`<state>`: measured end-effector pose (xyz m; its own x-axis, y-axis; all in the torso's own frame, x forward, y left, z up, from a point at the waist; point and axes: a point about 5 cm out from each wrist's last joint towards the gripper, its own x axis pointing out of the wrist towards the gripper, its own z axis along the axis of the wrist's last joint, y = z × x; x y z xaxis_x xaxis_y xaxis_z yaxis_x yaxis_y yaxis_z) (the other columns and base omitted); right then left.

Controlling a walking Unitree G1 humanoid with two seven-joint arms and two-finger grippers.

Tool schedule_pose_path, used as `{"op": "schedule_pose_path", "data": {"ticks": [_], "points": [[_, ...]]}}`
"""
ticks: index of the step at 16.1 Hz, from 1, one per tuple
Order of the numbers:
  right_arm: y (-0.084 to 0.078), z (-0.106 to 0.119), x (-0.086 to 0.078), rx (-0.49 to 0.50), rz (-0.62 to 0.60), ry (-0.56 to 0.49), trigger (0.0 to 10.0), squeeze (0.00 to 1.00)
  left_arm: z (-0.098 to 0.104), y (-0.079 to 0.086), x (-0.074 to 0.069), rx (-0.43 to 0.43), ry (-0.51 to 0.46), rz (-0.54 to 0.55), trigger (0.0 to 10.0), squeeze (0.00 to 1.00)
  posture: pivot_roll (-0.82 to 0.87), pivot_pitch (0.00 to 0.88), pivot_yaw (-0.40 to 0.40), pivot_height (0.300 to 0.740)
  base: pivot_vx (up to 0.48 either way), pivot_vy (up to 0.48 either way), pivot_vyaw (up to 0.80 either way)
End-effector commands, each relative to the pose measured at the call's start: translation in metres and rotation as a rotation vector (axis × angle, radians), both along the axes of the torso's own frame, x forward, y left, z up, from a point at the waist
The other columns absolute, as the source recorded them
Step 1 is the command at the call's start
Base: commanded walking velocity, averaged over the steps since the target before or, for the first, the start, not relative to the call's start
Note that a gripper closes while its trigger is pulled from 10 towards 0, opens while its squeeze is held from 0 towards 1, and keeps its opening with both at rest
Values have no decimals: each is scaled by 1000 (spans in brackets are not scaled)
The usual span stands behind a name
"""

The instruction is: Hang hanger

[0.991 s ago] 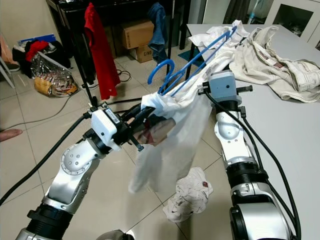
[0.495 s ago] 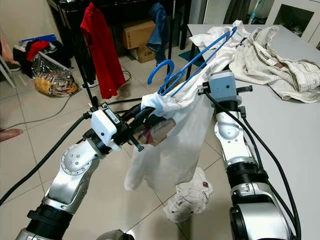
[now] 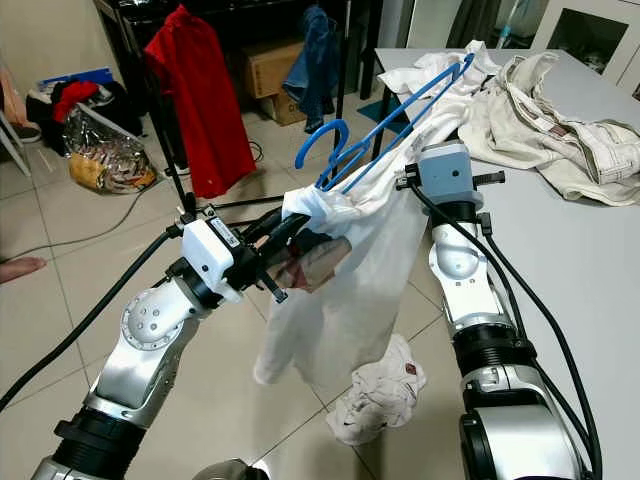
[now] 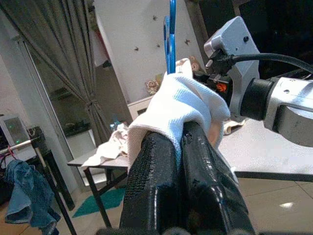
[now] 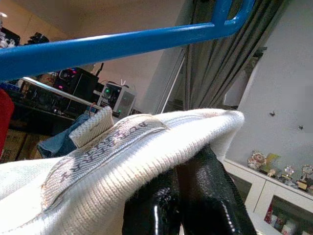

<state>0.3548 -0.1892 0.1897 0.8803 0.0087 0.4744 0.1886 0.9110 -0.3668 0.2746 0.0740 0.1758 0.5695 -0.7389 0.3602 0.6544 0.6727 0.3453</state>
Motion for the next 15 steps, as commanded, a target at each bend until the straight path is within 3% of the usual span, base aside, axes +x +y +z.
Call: {"op": "schedule_pose_path", "data": {"ticks": [1, 8, 10, 11, 15], "points": [[5, -7, -8, -8, 54, 6, 10000, 0, -12, 6, 1, 2, 54, 51, 10000, 0, 23, 0, 26, 723, 0, 0, 0], [8, -8, -11, -9, 74, 0, 10000, 0, -21, 6, 2, 0, 106, 61, 10000, 0, 26, 0, 26, 723, 0, 0, 0], [17, -3, -10, -4, 108, -20, 10000, 0, -27, -4, -3, 36, 129, -18, 10000, 0, 24, 0, 28, 723, 0, 0, 0], [30, 2, -12, -20, 180, -47, 10000, 0, -30, -9, -4, 35, 161, -60, 10000, 0, 24, 0, 28, 723, 0, 0, 0], [42, 0, -14, -75, 221, -48, 10000, 0, -31, -8, -1, 39, 170, -63, 10000, 0, 23, 0, 34, 723, 0, 0, 0]]}}
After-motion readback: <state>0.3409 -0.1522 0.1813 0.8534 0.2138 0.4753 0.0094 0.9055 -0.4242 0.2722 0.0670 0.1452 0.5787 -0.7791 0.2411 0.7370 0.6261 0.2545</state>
